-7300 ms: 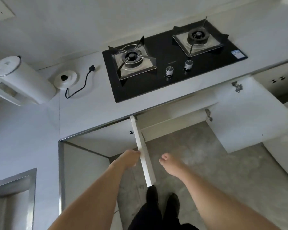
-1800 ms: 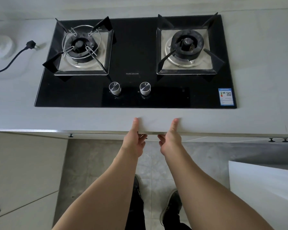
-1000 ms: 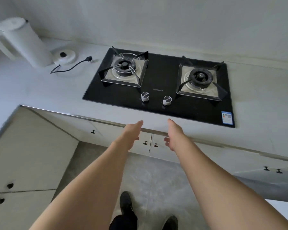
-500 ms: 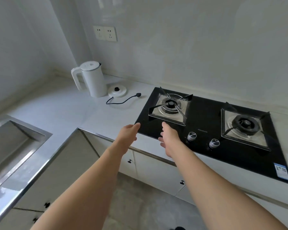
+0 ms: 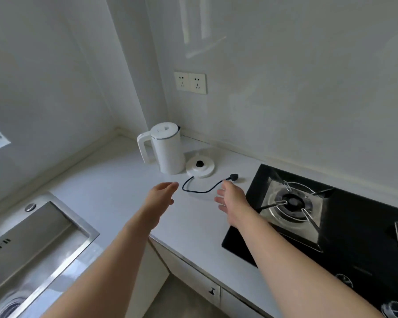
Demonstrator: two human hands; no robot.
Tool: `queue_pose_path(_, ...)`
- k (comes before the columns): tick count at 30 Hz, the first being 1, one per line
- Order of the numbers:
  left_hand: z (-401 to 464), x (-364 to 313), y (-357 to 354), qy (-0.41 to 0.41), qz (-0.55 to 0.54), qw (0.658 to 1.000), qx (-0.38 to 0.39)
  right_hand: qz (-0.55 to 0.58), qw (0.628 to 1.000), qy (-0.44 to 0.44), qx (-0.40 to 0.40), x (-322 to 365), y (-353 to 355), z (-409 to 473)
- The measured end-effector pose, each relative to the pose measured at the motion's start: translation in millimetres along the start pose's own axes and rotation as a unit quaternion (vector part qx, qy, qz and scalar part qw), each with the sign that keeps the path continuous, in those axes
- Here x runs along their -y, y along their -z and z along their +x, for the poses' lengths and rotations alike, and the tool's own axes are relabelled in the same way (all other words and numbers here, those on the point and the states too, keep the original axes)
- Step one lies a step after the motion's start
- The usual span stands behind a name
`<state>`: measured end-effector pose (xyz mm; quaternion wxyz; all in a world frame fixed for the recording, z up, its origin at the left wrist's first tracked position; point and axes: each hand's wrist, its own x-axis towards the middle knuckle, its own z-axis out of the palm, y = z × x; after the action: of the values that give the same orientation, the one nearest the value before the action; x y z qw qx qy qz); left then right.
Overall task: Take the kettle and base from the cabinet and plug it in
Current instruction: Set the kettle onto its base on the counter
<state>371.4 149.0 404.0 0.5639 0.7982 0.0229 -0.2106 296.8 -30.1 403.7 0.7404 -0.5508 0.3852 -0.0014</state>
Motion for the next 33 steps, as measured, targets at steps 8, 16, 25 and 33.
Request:
queue_pose_path(8,113.0,-50.9,42.7,-0.04,-0.049,0.997,-0.051,-0.009,0.999,0.033,0.016,63.4,-84.1,83.8)
queue_pose_path(16,231.2,-74.8,83.4,-0.149,0.026,0.975,-0.164,-0.028,0.999,0.035,-0.01,103.8,-172.3,173.2)
queue_pose_path(25,316.2,-50.8,114.8,-0.104,0.007,0.983,-0.15,-0.044,0.995,0.07,-0.051,138.9,-236.3,252.4)
queue_pose_path(33,353.4,-36.4,108.4,0.031,-0.209,0.972,-0.106,-0.023,0.999,0.032,-0.037,118.4,-250.7,283.6)
